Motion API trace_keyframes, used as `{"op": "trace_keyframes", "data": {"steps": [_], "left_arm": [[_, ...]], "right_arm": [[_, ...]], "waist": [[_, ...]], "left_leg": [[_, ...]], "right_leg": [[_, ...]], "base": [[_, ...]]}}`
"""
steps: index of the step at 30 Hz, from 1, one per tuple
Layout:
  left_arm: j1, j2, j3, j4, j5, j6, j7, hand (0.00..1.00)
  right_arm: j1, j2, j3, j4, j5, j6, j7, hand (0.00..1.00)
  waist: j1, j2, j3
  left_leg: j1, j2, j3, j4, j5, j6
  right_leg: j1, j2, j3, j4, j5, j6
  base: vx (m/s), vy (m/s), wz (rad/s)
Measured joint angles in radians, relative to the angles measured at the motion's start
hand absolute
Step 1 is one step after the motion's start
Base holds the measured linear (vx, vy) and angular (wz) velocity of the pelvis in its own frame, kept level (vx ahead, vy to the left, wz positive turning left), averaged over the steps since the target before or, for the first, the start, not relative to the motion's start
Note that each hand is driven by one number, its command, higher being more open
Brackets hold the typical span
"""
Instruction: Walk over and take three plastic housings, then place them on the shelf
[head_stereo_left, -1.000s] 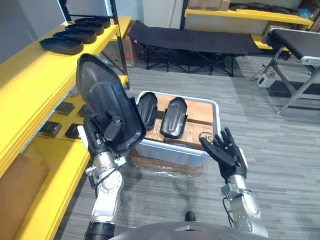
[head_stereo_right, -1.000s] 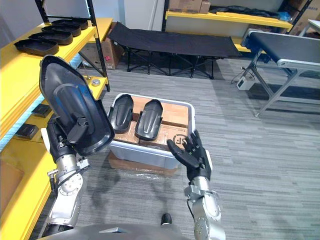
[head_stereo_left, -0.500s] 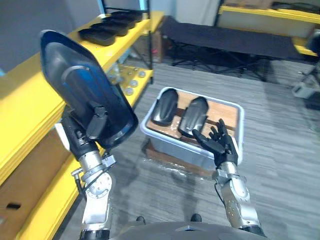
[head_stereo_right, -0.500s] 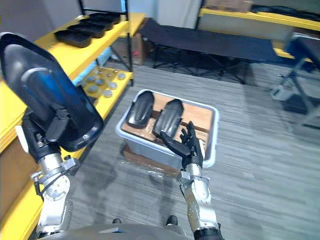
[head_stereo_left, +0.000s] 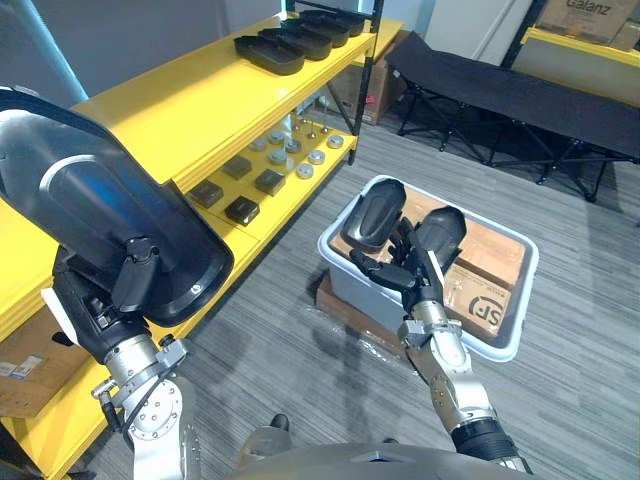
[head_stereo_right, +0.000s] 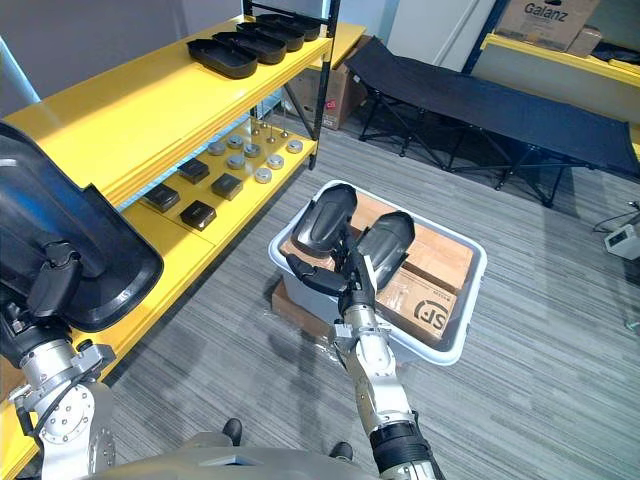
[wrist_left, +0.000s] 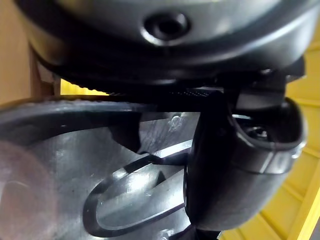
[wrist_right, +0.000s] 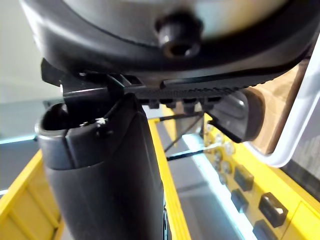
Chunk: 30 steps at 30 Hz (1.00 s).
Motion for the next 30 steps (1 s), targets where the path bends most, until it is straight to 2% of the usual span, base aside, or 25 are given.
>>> {"op": "trace_keyframes", "data": {"steps": [1, 2, 3, 4, 5, 6, 7, 9, 12, 14, 15, 16, 17, 18, 19, 23, 27, 29, 30], "left_arm": [[0.000, 0.000, -0.001, 0.000, -0.024, 0.000, -0.012, 0.00], [-0.005, 0.000, -0.004, 0.001, -0.043, 0.000, -0.029, 0.00], [-0.011, 0.001, -0.011, 0.004, -0.052, 0.000, -0.042, 0.00], [-0.023, 0.001, -0.039, 0.017, -0.069, -0.001, -0.073, 0.00], [-0.024, 0.001, -0.054, 0.024, -0.078, -0.006, -0.093, 0.00], [-0.023, -0.001, -0.081, 0.036, -0.113, -0.016, -0.126, 0.00], [-0.021, 0.001, -0.103, 0.044, -0.136, -0.016, -0.147, 0.00], [-0.011, 0.001, -0.111, 0.044, -0.149, -0.019, -0.163, 0.00], [-0.012, 0.012, -0.127, 0.044, -0.154, -0.019, -0.212, 0.00], [-0.030, 0.065, -0.203, 0.047, -0.176, -0.019, -0.301, 0.00], [-0.033, 0.071, -0.213, 0.048, -0.177, -0.019, -0.310, 0.00], [-0.048, 0.090, -0.243, 0.053, -0.176, -0.019, -0.345, 0.00], [-0.062, 0.106, -0.261, 0.060, -0.177, -0.020, -0.363, 0.00], [-0.068, 0.117, -0.266, 0.066, -0.177, -0.020, -0.368, 0.00], [-0.076, 0.128, -0.265, 0.083, -0.177, -0.020, -0.372, 0.00], [-0.084, 0.122, -0.271, 0.113, -0.185, -0.020, -0.335, 0.00], [-0.088, 0.118, -0.294, 0.114, -0.194, -0.020, -0.300, 0.00], [-0.094, 0.116, -0.294, 0.114, -0.199, -0.021, -0.296, 0.00], [-0.095, 0.109, -0.294, 0.114, -0.199, -0.021, -0.293, 0.00]], "right_arm": [[0.002, -0.005, -0.004, -0.005, 0.000, 0.013, 0.012, 1.00], [0.013, -0.006, -0.017, -0.013, 0.000, 0.019, 0.018, 1.00], [0.028, -0.005, -0.032, -0.030, 0.000, 0.023, 0.018, 1.00], [0.067, -0.009, -0.065, -0.065, 0.000, 0.023, 0.017, 1.00], [0.078, -0.013, -0.082, -0.073, 0.000, 0.022, 0.015, 1.00], [0.092, -0.026, -0.101, -0.085, 0.000, 0.012, 0.010, 1.00], [0.101, -0.041, -0.107, -0.084, 0.000, 0.005, 0.010, 1.00], [0.104, -0.035, -0.092, -0.085, 0.001, 0.002, 0.017, 1.00], [0.106, -0.011, -0.053, -0.086, 0.002, -0.028, 0.042, 1.00], [0.124, -0.010, -0.040, -0.091, 0.001, -0.042, 0.042, 1.00], [0.127, -0.010, -0.040, -0.091, 0.002, -0.044, 0.042, 1.00], [0.141, -0.008, -0.040, -0.094, 0.005, -0.059, 0.044, 1.00], [0.157, 0.002, -0.039, -0.109, 0.012, -0.061, 0.053, 1.00], [0.168, 0.008, -0.037, -0.119, 0.014, -0.063, 0.060, 1.00], [0.177, 0.006, -0.028, -0.132, 0.016, -0.077, 0.075, 1.00], [0.172, -0.017, -0.014, -0.153, 0.016, -0.117, 0.136, 1.00], [0.171, -0.054, -0.002, -0.155, 0.006, -0.151, 0.153, 1.00], [0.170, -0.061, -0.001, -0.162, 0.000, -0.169, 0.153, 1.00], [0.170, -0.064, 0.000, -0.162, 0.000, -0.180, 0.153, 1.00]], "waist": [[-0.009, 0.003, 0.004], [-0.022, 0.008, 0.012], [-0.038, 0.009, 0.021], [-0.056, 0.021, 0.034], [-0.063, 0.027, 0.036], [-0.064, 0.048, 0.048], [-0.057, 0.059, 0.058], [-0.038, 0.051, 0.063], [-0.039, 0.040, 0.069], [-0.050, 0.041, 0.069], [-0.051, 0.041, 0.069], [-0.059, 0.041, 0.069], [-0.065, 0.033, 0.066], [-0.066, 0.025, 0.062], [-0.065, 0.004, 0.049], [-0.064, 0.022, 0.053], [-0.065, 0.036, 0.062], [-0.067, 0.039, 0.064], [-0.066, 0.046, 0.068]], "left_leg": [[-0.014, 0.000, -0.007, 0.009, -0.006, -0.008], [-0.030, 0.036, 0.066, 0.011, -0.042, 0.000], [-0.034, 0.059, 0.129, 0.011, -0.046, 0.000], [-0.042, 0.103, 0.233, 0.008, -0.023, 0.022], [-0.047, 0.120, 0.277, 0.007, -0.007, 0.022], [-0.048, 0.140, 0.323, -0.007, 0.048, 0.005], [-0.038, 0.128, 0.309, -0.038, 0.094, -0.010], [-0.022, 0.109, 0.308, -0.068, 0.110, -0.002], [-0.011, 0.075, 0.288, -0.093, 0.116, 0.009], [-0.005, 0.041, 0.214, -0.120, 0.129, 0.029], [-0.005, 0.039, 0.206, -0.122, 0.131, 0.032], [-0.004, 0.031, 0.172, -0.136, 0.139, 0.040], [-0.004, 0.023, 0.147, -0.144, 0.148, 0.042], [-0.005, 0.016, 0.140, -0.150, 0.154, 0.040], [-0.015, -0.006, 0.139, -0.147, 0.164, 0.034], [-0.058, 0.011, 0.137, -0.128, 0.177, 0.018], [-0.075, 0.036, 0.122, -0.132, 0.197, 0.007], [-0.084, 0.037, 0.108, -0.134, 0.209, 0.002], [-0.083, 0.040, 0.100, -0.137, 0.217, 0.000]], "right_leg": [[0.004, 0.006, -0.015, 0.001, -0.004, -0.005], [0.014, 0.009, -0.058, 0.005, -0.009, -0.009], [0.028, 0.009, -0.091, 0.007, -0.013, -0.005], [0.053, 0.002, -0.169, 0.026, -0.032, -0.001], [0.057, -0.004, -0.195, 0.038, -0.045, 0.003], [0.063, -0.014, -0.232, 0.075, -0.072, 0.014], [0.064, -0.028, -0.237, 0.102, -0.083, 0.019], [0.061, -0.049, -0.228, 0.125, -0.090, 0.027], [0.059, -0.091, -0.216, 0.182, -0.116, 0.030], [0.041, -0.124, -0.069, 0.288, -0.142, 0.002], [0.037, -0.126, -0.050, 0.304, -0.144, 0.000], [0.021, -0.131, 0.010, 0.357, -0.151, -0.007], [0.014, -0.129, 0.054, 0.384, -0.196, -0.013], [0.013, -0.129, 0.060, 0.383, -0.217, -0.015], [0.021, -0.140, 0.063, 0.363, -0.240, -0.003], [0.035, -0.106, 0.058, 0.271, -0.240, 0.035], [0.039, -0.072, 0.048, 0.233, -0.235, 0.045], [0.039, -0.067, 0.046, 0.232, -0.252, 0.069], [0.040, -0.062, 0.038, 0.236, -0.254, 0.069]], "base": [[-0.04, -0.023, 0.40], [-0.03, -0.047, 0.72], [-0.01, -0.065, 1.41], [0.01, -0.054, 1.47], [0.04, 0.032, 1.64], [0.05, 0.123, 1.13], [0.06, 0.146, 0.85], [0.05, 0.122, 0.28], [0.04, 0.098, 0.35], [0.04, 0.109, 0.82], [0.05, 0.088, 0.93], [0.04, 0.029, 0.74], [0.06, -0.017, 0.75], [0.07, -0.084, 0.47], [0.05, -0.099, 0.17], [-0.02, -0.097, -0.02], [-0.09, -0.073, 0.02], [-0.10, -0.043, 0.18], [-0.10, -0.029, 0.21]]}}
